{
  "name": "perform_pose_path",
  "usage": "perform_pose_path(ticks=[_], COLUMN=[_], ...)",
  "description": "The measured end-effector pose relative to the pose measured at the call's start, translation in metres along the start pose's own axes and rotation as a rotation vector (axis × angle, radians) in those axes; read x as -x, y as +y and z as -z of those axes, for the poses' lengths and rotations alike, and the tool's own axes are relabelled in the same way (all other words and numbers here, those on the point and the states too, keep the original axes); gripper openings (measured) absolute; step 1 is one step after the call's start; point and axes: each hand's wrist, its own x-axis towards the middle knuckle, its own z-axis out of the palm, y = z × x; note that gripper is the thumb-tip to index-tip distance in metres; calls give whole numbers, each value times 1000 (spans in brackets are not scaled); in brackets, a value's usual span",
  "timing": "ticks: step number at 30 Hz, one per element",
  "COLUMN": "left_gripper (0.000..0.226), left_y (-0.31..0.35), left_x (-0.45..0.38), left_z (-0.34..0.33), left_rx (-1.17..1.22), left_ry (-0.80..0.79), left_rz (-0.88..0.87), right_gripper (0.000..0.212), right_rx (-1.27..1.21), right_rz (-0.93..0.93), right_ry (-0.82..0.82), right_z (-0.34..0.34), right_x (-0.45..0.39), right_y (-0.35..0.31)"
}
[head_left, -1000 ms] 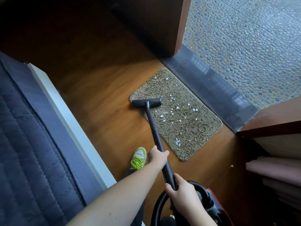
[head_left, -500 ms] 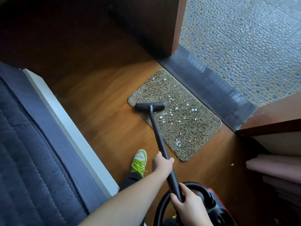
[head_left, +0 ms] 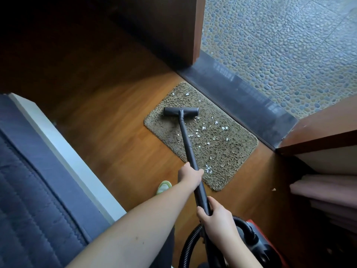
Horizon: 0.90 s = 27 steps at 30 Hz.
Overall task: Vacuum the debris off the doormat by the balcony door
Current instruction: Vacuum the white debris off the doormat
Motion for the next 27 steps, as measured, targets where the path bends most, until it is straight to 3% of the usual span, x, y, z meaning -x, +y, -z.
perform_pose_path(ticks=[9,23,27], left_gripper=[41,33,50], left_y=[13,-23,-33], left_x=[-14,35,47], left_z=[7,-31,-44], left_rx=[-4,33,57], left_ry=[-10,-32,-27], left_rz=[-21,24,46], right_gripper=[19,27,31], right_rx=[-1,-12,2], right_rz=[24,-39,-45], right_ry=[-6,-35,-40], right_z=[6,6,6], right_x=[-12,34,47], right_y=[-16,35,50])
